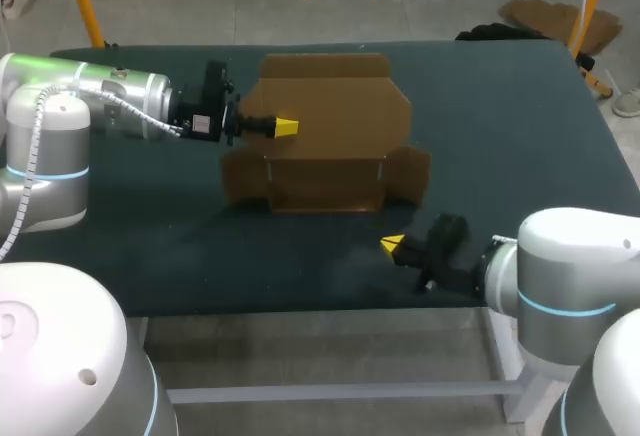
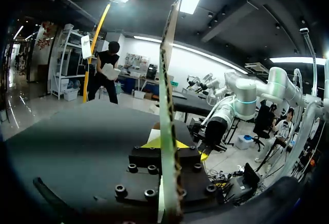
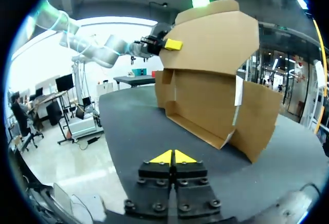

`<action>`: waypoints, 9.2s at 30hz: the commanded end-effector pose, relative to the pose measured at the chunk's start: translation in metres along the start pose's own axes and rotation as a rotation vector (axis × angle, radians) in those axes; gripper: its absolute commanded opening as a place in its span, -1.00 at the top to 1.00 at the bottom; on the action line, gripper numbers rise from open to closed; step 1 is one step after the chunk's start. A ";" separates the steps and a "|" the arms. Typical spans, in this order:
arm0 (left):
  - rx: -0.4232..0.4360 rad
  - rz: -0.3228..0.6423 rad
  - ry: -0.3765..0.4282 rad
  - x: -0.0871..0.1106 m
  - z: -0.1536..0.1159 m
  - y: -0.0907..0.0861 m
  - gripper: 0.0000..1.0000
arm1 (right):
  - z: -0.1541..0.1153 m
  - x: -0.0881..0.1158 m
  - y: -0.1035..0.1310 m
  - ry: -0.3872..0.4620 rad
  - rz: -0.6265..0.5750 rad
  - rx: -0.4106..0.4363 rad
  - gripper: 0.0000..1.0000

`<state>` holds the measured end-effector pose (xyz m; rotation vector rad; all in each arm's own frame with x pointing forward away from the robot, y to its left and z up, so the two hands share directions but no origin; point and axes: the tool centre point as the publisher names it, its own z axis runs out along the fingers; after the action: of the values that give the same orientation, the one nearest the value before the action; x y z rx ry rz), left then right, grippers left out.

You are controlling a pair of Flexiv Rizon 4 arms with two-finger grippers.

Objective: Assemble the packaging by folding the flat box into shape, placing the metal phone stand inside, and closing the box properly

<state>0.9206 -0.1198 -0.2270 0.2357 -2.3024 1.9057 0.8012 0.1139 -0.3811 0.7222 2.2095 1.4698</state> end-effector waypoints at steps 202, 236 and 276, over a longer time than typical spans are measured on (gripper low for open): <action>-0.001 0.000 0.000 -0.001 0.000 0.003 1.00 | 0.004 -0.062 0.017 0.034 -0.036 -0.075 -0.07; -0.001 0.000 0.000 -0.001 0.000 0.003 1.00 | 0.063 -0.081 0.029 -0.061 -0.099 -0.037 0.01; -0.001 0.000 0.000 -0.001 0.000 0.003 1.00 | 0.079 -0.081 0.033 -0.482 0.029 -0.015 -0.03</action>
<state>0.9206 -0.1187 -0.2267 0.2376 -2.3038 1.9060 0.9150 0.1238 -0.3758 0.8297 2.0707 1.3939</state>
